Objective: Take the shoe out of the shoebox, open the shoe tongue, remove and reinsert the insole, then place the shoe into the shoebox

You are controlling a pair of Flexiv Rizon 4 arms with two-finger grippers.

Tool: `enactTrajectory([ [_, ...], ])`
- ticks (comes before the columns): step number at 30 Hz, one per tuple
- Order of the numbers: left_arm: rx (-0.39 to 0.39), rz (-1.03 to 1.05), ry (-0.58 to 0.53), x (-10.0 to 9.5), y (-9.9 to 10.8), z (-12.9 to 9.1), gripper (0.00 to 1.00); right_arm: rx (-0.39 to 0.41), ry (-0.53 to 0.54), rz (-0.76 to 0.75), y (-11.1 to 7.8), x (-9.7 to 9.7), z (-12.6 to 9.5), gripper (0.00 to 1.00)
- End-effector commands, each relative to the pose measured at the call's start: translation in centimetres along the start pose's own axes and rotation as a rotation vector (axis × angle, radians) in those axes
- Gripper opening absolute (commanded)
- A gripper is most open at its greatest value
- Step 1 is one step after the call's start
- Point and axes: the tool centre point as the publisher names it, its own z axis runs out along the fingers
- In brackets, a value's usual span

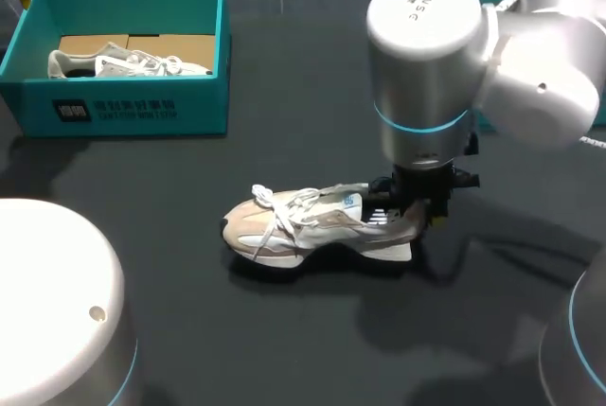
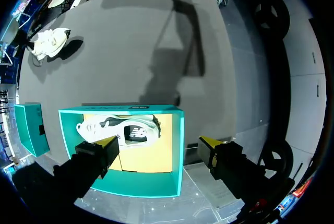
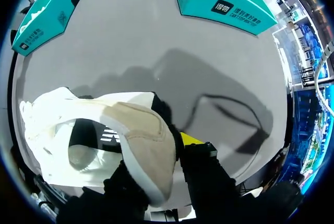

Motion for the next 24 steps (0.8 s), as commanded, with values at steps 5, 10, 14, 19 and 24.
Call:
enactTrajectory([
  [5, -0.001, 0.001, 0.002, 0.1, -0.1, 0.0, 1.00, -0.006, 0.004, -0.019, 0.4, 1.3, 3.8, 0.00],
  [10, -0.001, 0.001, 0.002, 0.1, -0.1, 0.0, 1.00, 0.008, 0.005, -0.022, 0.9, 1.6, 5.5, 0.00],
  [14, -0.001, 0.001, 0.002, 0.1, -0.1, 0.0, 1.00, 0.010, 0.000, -0.036, 1.4, 1.7, 6.7, 0.00],
  [19, -0.001, 0.001, 0.002, 0.1, -0.1, 0.0, 1.00, 0.011, 0.010, -0.042, 1.7, 2.0, 7.6, 0.00],
  [24, -0.001, 0.001, 0.002, 0.1, -0.1, 0.0, 1.00, 0.018, 0.018, -0.042, 1.8, 2.4, 8.1, 0.00],
])
